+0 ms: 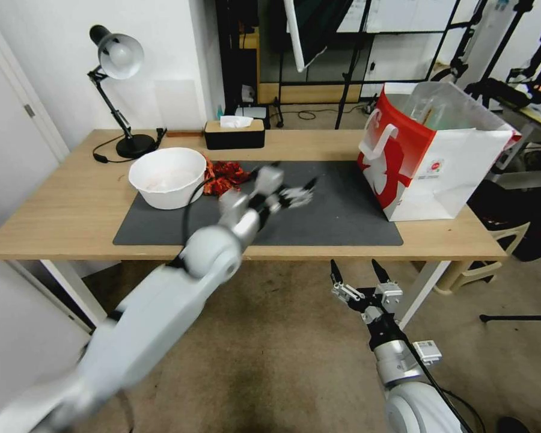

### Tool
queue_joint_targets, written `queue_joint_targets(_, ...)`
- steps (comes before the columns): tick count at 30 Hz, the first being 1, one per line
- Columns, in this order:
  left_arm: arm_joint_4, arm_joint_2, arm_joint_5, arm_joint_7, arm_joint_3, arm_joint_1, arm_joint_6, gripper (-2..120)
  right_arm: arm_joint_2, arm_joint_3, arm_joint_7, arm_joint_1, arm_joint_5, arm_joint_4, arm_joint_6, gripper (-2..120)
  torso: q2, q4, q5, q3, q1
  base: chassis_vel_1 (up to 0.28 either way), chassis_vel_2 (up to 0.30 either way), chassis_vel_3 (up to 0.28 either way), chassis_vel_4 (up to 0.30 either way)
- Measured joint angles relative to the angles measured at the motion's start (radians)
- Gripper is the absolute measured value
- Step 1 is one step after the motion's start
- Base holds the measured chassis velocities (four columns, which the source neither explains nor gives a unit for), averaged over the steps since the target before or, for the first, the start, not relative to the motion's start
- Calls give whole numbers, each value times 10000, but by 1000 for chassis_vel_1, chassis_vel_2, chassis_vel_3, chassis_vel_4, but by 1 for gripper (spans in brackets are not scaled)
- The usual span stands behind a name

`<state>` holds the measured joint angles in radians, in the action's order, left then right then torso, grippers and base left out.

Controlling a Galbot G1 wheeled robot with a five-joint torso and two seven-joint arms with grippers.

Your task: Close the takeout container lid, then place the container into the takeout bag.

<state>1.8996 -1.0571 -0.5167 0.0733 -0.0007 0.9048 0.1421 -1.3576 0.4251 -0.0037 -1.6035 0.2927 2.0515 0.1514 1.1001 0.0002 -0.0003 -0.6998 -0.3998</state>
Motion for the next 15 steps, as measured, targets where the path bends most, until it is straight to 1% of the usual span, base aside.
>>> queue_joint_targets(1, 149, 43, 209, 4, -269, 450, -71, 100, 2, -4, -6, -1, -12, -9, 23, 100, 0, -1, -1, 0, 0, 0, 0, 0, 0)
queue_joint_targets(2, 149, 43, 209, 4, -269, 450, -71, 100, 2, -4, -6, -1, -12, -9, 23, 100, 0, -1, -1, 0, 0, 0, 0, 0, 0)
queue_joint_targets(3, 351, 70, 444, 22, -627, 1022, -166, 100, 2, -9, -15, -2, -29, -15, 55, 100, 0, -6, 4, 0, -1, 0, 0, 0, 0)
queue_joint_targets(4, 589, 53, 680, 57, -1077, 1851, -296, 100, -4, -10, -19, -1, -51, -18, 86, 100, 0, -4, 4, 1, 0, 0, 0, 0, 0)
queue_joint_targets(5, 589, 53, 680, 57, -1077, 1851, -296, 100, -4, -10, -19, -1, -51, -18, 86, 100, 0, -4, 4, 1, 0, 0, 0, 0, 0)
queue_joint_targets(6, 702, 20, 847, 144, -1388, 2481, -446, 100, -5, -6, -21, -2, -65, -18, 97, 100, 0, -1, -1, 0, 0, 0, 0, 0, 0)
queue_joint_targets(7, 733, 1, 910, 176, -1495, 2674, -519, 100, -6, -1, -20, -3, -71, -17, 99, 100, 0, 0, -2, 0, 0, 0, 0, 0, 0)
queue_joint_targets(8, 813, -67, 1114, 266, -1797, 3217, -786, 100, -11, 14, -19, -7, -99, -11, 104, 100, 1, 2, 2, 0, 0, 0, 0, 0, 0)
queue_joint_targets(9, 813, -67, 1114, 266, -1797, 3217, -786, 100, -11, 14, -19, -7, -99, -11, 104, 100, 1, 2, 2, 0, 0, 0, 0, 0, 0)
queue_joint_targets(10, 868, -118, 1266, 359, -1971, 3527, -941, 100, -12, 24, -17, -10, -122, -3, 104, 100, 1, 0, 4, 1, 0, 0, 0, 0, 0)
queue_joint_targets(12, 1062, -367, 1683, 716, -2415, 4286, -1214, 100, -12, 35, 11, -2, -211, 31, 103, 100, 1, -2, 2, 0, 0, 0, 0, 0, 0)
queue_joint_targets(13, 1062, -367, 1683, 716, -2415, 4286, -1214, 100, -12, 35, 11, -2, -211, 31, 103, 100, 1, -2, 2, 0, 0, 0, 0, 0, 0)
queue_joint_targets(14, 1248, -700, 2199, 1160, -2780, 4859, -1468, 100, -23, 35, 54, 18, -306, 50, 91, 100, 0, -2, 3, 0, 0, 0, 0, 0, 0)
queue_joint_targets(15, 1277, -860, 2454, 1417, -2934, 5110, -1782, 100, -35, 36, 81, 23, -344, 65, 87, 100, 1, -3, 4, 0, 0, 0, 0, 0, 0)
